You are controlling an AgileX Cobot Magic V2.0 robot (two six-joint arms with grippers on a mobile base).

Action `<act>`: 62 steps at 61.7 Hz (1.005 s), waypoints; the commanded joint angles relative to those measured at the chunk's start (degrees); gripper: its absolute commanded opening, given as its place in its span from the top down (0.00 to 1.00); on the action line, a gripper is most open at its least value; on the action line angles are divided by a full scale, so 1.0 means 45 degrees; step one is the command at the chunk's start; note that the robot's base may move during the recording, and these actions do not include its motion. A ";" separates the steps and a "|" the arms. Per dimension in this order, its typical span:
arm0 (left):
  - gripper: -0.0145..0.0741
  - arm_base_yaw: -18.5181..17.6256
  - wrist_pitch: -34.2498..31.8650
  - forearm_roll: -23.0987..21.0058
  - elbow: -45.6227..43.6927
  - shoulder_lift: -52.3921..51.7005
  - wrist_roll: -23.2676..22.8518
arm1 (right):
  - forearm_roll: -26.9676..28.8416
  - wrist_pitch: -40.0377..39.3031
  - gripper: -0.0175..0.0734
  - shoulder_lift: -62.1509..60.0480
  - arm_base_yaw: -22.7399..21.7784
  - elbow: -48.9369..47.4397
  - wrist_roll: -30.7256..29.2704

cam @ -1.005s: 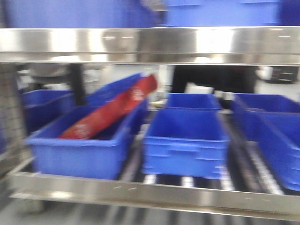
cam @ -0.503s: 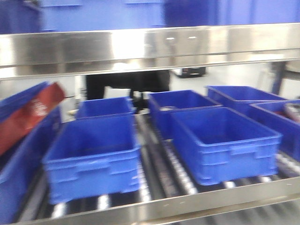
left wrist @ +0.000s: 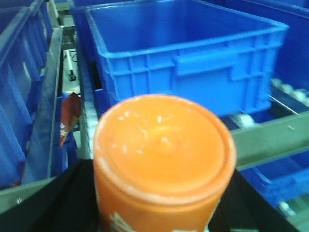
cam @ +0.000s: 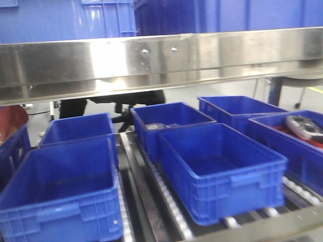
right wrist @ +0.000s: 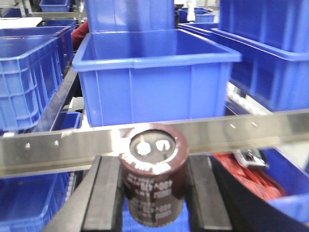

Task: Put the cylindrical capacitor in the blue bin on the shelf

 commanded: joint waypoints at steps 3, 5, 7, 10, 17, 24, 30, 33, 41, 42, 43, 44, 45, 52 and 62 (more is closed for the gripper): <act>0.96 -0.0059 -0.0214 0.0074 0.0002 -0.0046 -0.0054 | -0.0072 -0.0410 0.98 -0.0016 -0.0002 -0.0038 -0.0076; 0.96 -0.0059 -0.0214 0.0074 0.0002 -0.0046 -0.0054 | -0.0072 -0.0410 0.98 -0.0016 -0.0002 -0.0038 -0.0076; 0.96 -0.0059 -0.0214 0.0074 0.0002 -0.0046 -0.0054 | -0.0072 -0.0410 0.98 -0.0016 -0.0002 -0.0038 -0.0076; 0.96 -0.0059 -0.0214 0.0074 0.0002 -0.0046 -0.0054 | -0.0072 -0.0410 0.98 -0.0016 -0.0002 -0.0038 -0.0076; 0.96 -0.0059 -0.0214 0.0074 0.0002 -0.0046 -0.0054 | -0.0072 -0.0410 0.98 -0.0016 -0.0002 -0.0038 -0.0076; 0.96 -0.0059 -0.0214 0.0074 0.0002 -0.0046 -0.0054 | -0.0072 -0.0410 0.98 -0.0016 -0.0002 -0.0038 -0.0076; 0.96 -0.0059 -0.0214 0.0074 0.0002 -0.0046 -0.0054 | -0.0072 -0.0410 0.98 -0.0016 -0.0002 -0.0038 -0.0076; 0.96 -0.0059 -0.0214 0.0074 0.0002 -0.0046 -0.0054 | -0.0072 -0.0410 0.98 -0.0016 -0.0002 -0.0038 -0.0076; 0.96 -0.0059 -0.0214 0.0074 0.0002 -0.0046 -0.0054 | -0.0072 -0.0410 0.98 -0.0016 -0.0002 -0.0038 -0.0076; 0.96 -0.0059 -0.0214 0.0074 0.0002 -0.0046 -0.0054 | -0.0072 -0.0410 0.98 -0.0016 -0.0002 -0.0038 -0.0076; 0.96 -0.0059 -0.0214 0.0074 0.0002 -0.0046 -0.0054 | -0.0072 -0.0410 0.98 -0.0016 -0.0002 -0.0038 -0.0076; 0.96 -0.0059 -0.0214 0.0074 0.0002 -0.0046 -0.0054 | -0.0072 -0.0410 0.98 -0.0016 -0.0002 -0.0038 -0.0076; 0.96 -0.0059 -0.0214 0.0074 0.0002 -0.0046 -0.0054 | -0.0072 -0.0410 0.98 -0.0016 -0.0002 -0.0038 -0.0076; 0.96 -0.0059 -0.0214 0.0074 0.0002 -0.0046 -0.0054 | -0.0072 -0.0410 0.98 -0.0016 -0.0002 -0.0038 -0.0076; 0.96 -0.0059 -0.0214 0.0074 0.0002 -0.0046 -0.0054 | -0.0072 -0.0410 0.98 -0.0016 -0.0002 -0.0038 -0.0076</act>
